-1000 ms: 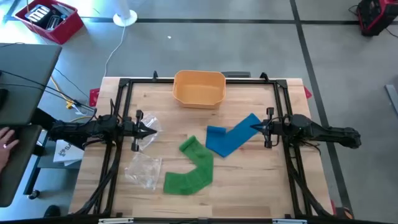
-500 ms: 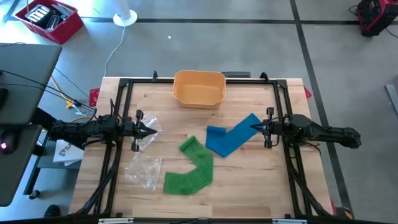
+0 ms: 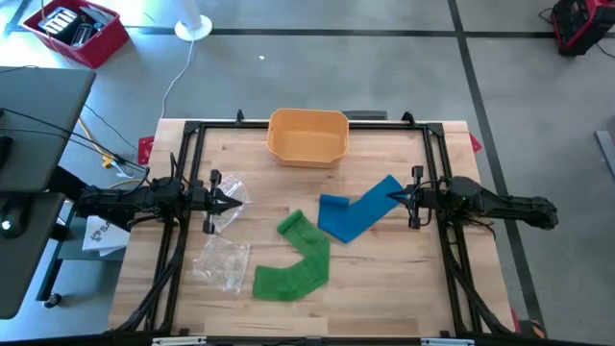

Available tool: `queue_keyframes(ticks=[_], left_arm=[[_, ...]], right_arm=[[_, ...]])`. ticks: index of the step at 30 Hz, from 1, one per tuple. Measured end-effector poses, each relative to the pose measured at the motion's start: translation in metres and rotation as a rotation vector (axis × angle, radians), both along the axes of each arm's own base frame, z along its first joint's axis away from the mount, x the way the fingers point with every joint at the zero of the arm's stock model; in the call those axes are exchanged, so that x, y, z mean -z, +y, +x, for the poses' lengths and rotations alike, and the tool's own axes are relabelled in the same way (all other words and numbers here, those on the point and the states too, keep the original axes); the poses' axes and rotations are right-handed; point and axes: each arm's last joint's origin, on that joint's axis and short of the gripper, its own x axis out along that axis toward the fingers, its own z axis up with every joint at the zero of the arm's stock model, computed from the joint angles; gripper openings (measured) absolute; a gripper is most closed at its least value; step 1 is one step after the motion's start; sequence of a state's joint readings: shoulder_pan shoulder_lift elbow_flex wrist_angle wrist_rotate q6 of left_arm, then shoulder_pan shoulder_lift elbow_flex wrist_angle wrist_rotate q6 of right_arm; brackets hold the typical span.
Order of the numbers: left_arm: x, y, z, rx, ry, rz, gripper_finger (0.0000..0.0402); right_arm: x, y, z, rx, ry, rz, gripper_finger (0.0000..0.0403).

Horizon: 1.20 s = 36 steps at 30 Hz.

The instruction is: Roll bandage

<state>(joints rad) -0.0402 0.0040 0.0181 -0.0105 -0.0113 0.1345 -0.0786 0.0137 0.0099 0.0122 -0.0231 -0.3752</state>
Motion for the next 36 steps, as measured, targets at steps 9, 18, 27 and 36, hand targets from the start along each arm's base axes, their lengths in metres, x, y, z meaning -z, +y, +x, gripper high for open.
queue_keyframes(ticks=[9,18,27,36], left_arm=[[0.000,0.000,0.000,0.000,0.001,0.000,0.0003],[0.000,0.000,0.000,0.000,0.001,0.000,0.0003],[0.000,0.000,0.000,0.000,0.000,0.000,0.0003],[0.000,0.000,0.000,0.000,0.000,0.000,0.0003]], right_arm=[[0.000,0.000,0.000,0.000,0.000,0.000,0.0000],[0.000,0.000,0.000,0.000,0.000,0.000,0.0000],[0.000,0.000,0.000,0.000,-0.001,0.000,0.0000],[-0.026,0.003,-0.004,-0.152,-0.275,0.344,0.0000]])
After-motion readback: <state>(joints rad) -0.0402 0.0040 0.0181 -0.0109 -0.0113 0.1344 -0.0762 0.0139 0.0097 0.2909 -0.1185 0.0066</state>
